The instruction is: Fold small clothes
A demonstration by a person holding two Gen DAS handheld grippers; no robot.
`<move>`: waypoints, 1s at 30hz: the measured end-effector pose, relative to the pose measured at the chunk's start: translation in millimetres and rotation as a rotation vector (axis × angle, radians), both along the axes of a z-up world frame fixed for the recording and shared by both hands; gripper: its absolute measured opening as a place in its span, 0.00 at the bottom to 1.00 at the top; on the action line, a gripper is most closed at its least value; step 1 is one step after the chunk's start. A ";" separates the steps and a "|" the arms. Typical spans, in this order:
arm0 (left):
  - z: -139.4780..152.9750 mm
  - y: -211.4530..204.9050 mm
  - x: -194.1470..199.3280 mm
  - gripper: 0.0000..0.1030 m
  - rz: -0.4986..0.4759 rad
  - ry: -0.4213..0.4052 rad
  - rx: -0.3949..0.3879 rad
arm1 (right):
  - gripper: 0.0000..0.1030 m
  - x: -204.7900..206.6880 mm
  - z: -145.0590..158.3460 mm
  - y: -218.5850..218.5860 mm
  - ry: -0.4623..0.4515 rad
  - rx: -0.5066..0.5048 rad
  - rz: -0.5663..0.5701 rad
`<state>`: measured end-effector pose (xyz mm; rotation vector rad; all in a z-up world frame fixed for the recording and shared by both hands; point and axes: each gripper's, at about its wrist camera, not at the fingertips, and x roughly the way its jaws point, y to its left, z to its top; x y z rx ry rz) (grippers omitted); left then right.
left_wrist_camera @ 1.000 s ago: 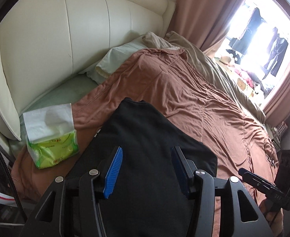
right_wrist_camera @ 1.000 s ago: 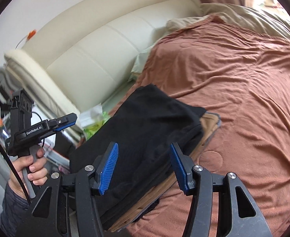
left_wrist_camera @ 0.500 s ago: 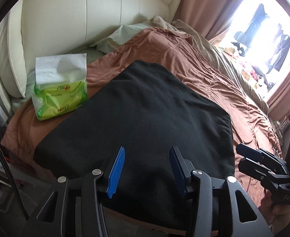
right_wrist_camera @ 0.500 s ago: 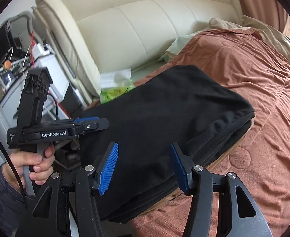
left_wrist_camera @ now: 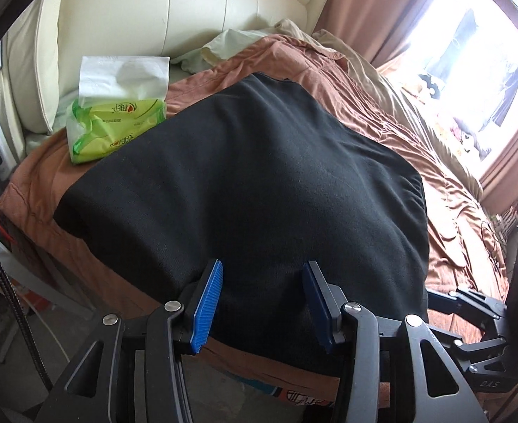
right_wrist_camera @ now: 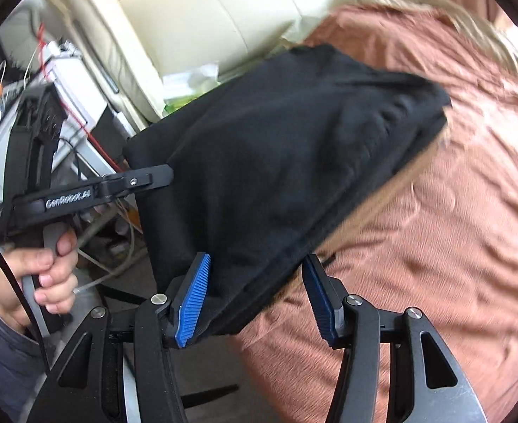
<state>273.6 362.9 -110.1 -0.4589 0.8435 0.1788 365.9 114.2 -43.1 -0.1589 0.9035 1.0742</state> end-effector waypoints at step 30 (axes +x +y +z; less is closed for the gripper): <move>91.1 -160.4 -74.5 0.63 -0.045 -0.154 0.077 | 0.68 -84.8 76.6 -227.6 -0.171 0.067 -0.318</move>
